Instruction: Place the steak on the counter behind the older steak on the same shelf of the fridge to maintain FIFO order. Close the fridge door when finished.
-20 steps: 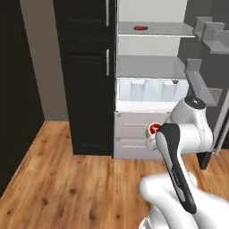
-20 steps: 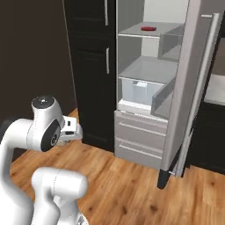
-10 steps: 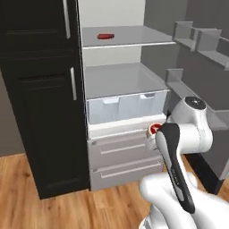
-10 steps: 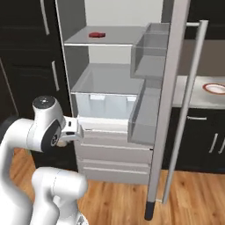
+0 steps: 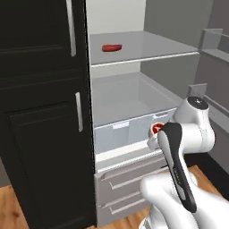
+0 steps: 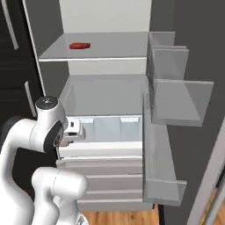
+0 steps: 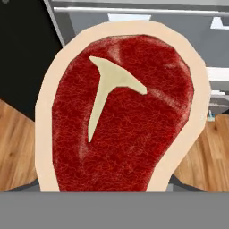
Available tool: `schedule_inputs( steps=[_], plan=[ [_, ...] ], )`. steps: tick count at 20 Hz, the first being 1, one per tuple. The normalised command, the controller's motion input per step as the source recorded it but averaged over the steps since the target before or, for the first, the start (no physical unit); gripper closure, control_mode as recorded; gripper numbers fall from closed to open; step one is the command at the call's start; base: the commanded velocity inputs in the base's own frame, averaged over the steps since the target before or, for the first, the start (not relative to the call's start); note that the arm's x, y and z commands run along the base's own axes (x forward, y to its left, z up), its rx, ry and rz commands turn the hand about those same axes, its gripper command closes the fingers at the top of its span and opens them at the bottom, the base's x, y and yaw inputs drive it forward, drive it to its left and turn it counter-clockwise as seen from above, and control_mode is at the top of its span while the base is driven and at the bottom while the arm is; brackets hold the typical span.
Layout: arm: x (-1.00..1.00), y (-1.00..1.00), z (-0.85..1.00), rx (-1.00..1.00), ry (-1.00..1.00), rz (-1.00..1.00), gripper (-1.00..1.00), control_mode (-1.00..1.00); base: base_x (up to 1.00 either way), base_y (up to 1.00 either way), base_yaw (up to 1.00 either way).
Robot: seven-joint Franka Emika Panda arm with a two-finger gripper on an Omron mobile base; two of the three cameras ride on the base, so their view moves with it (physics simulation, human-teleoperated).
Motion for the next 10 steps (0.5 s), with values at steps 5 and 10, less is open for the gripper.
schedule_inputs(
  steps=[5, 10],
  plan=[
    [0.00, 0.00, 0.00, 0.00, 0.00, 0.00, 1.00, 1.00, 0.95, 0.10, 0.02],
    [0.00, 0.00, 0.00, 0.00, 0.00, 0.00, 1.00, 1.00, 0.88, -0.38, 0.15]
  ],
)
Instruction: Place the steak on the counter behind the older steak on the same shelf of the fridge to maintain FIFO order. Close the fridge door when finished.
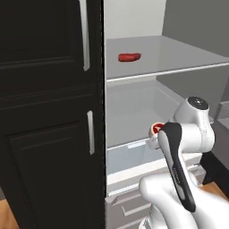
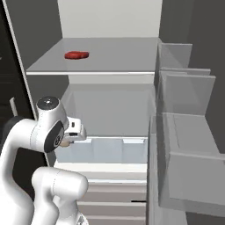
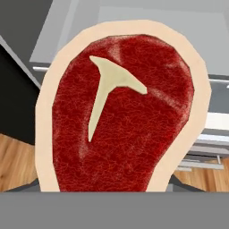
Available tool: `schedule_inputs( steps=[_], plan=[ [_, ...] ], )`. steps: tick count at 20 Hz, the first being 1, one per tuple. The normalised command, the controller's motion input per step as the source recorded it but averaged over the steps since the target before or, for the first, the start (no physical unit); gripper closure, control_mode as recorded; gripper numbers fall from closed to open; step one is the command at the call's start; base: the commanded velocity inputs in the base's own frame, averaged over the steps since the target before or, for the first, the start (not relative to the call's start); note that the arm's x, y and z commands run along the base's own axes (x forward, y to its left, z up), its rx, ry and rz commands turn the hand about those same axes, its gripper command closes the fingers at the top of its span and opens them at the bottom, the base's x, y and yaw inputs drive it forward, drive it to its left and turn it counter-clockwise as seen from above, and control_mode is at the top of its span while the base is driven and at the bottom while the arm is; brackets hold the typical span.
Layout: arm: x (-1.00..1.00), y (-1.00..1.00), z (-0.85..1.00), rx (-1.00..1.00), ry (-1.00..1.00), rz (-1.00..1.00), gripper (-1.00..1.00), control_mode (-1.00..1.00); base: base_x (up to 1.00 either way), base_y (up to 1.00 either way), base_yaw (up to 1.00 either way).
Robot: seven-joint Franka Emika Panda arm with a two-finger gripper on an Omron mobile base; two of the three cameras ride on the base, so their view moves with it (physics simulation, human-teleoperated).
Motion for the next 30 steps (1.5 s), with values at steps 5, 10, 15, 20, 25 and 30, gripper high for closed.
schedule_inputs(
  steps=[5, 10, 15, 20, 25, 30],
  plan=[
    [0.00, 0.00, 0.00, 0.00, 0.00, 0.00, 1.00, 1.00, 0.76, -0.37, 0.19],
    [0.12, -0.08, 0.05, 0.00, -0.02, 0.03, 1.00, -1.00, 0.49, -0.43, 0.15],
    [0.58, -0.33, 0.86, -0.01, -0.25, 0.07, 1.00, -1.00, 0.00, 0.00, 0.00],
    [0.39, -0.37, 1.00, -0.03, -0.32, 0.01, 1.00, -1.00, 0.00, 0.00, 0.00],
    [0.39, -0.40, 0.98, -0.02, -0.28, 0.00, 1.00, -1.00, 0.00, 0.00, 0.00],
    [0.41, -0.23, 0.84, -0.02, -0.25, 0.00, 1.00, -1.00, 0.00, 0.00, 0.00]
  ],
)
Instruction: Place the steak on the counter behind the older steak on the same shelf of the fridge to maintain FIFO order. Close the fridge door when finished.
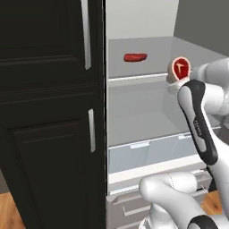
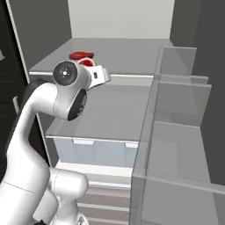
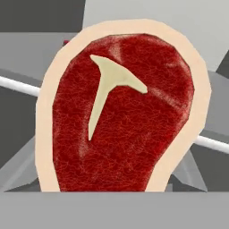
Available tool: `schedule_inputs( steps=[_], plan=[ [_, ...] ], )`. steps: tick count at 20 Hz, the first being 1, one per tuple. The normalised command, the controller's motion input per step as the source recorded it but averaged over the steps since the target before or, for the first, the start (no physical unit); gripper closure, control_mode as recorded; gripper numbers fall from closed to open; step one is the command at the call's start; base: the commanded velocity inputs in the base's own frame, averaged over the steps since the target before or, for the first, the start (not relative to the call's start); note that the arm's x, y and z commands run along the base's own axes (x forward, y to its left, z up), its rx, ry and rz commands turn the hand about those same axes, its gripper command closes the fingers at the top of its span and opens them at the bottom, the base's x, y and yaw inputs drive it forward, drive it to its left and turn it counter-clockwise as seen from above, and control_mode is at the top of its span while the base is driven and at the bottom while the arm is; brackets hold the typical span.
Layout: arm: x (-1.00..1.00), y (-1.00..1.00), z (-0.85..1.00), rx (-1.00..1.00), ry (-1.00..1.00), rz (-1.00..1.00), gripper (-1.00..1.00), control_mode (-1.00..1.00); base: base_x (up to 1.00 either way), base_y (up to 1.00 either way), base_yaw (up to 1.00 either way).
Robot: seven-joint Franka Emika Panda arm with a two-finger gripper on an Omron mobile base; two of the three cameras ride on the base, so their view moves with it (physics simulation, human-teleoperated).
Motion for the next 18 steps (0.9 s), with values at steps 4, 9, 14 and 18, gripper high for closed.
schedule_inputs(
  steps=[4, 9, 14, 18],
  plan=[
    [0.58, -0.26, 0.75, 0.00, -0.09, 0.00, 1.00, -1.00, 0.00, 0.00, 0.00],
    [0.90, -0.23, 0.60, 0.00, 0.02, -0.01, 1.00, -1.00, 0.00, 0.00, 0.00],
    [1.00, -0.07, 0.44, 0.00, 0.07, 0.00, 1.00, -1.00, 0.00, 0.00, 0.00],
    [1.00, 0.00, 0.11, 0.00, 0.06, 0.00, 1.00, -1.00, 0.00, 0.00, 0.00]
  ],
)
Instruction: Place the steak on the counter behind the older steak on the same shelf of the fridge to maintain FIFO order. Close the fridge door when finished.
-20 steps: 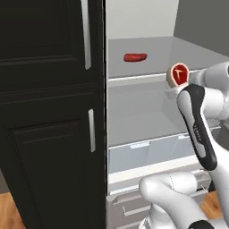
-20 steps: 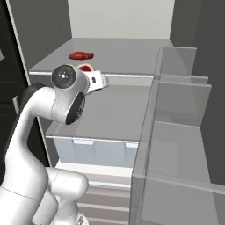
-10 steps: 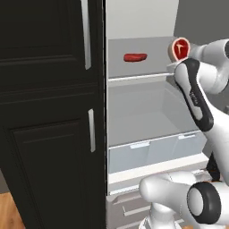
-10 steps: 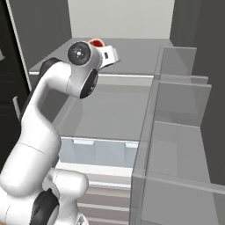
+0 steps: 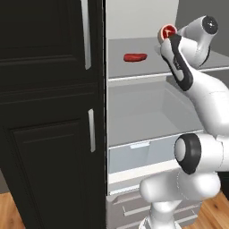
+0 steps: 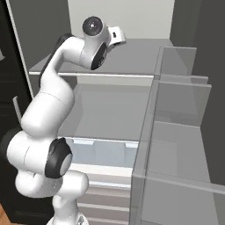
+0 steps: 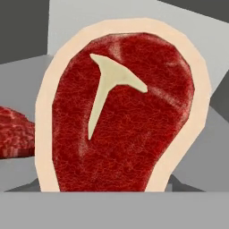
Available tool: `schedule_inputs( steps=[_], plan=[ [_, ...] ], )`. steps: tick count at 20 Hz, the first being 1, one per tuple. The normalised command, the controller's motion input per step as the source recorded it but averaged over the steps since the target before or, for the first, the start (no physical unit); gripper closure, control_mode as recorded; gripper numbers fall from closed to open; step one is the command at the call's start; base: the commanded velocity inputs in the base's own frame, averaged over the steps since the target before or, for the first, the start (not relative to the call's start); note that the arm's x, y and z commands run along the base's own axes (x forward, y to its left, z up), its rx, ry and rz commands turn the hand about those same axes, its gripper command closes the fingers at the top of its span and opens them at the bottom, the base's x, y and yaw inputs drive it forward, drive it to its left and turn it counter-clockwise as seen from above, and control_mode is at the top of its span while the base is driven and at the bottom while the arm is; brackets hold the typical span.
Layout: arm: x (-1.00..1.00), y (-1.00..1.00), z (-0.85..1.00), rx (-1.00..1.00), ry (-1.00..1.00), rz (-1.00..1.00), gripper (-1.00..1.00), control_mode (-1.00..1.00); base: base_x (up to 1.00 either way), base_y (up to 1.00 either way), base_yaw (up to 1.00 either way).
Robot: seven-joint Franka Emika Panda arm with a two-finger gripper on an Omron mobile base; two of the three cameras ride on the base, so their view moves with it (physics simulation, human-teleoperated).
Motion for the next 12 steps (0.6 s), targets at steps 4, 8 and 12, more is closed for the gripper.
schedule_inputs(
  steps=[4, 8, 12],
  plan=[
    [1.00, 0.00, 0.00, 0.00, 0.00, 0.00, 1.00, -1.00, 0.00, 0.00, 0.00],
    [0.97, 0.00, -0.01, 0.00, 0.00, 0.00, 1.00, -1.00, 0.00, 0.00, 0.00],
    [0.80, 0.00, 0.00, 0.01, -0.01, 0.00, 1.00, -1.00, 0.00, 0.00, 0.00]
  ],
)
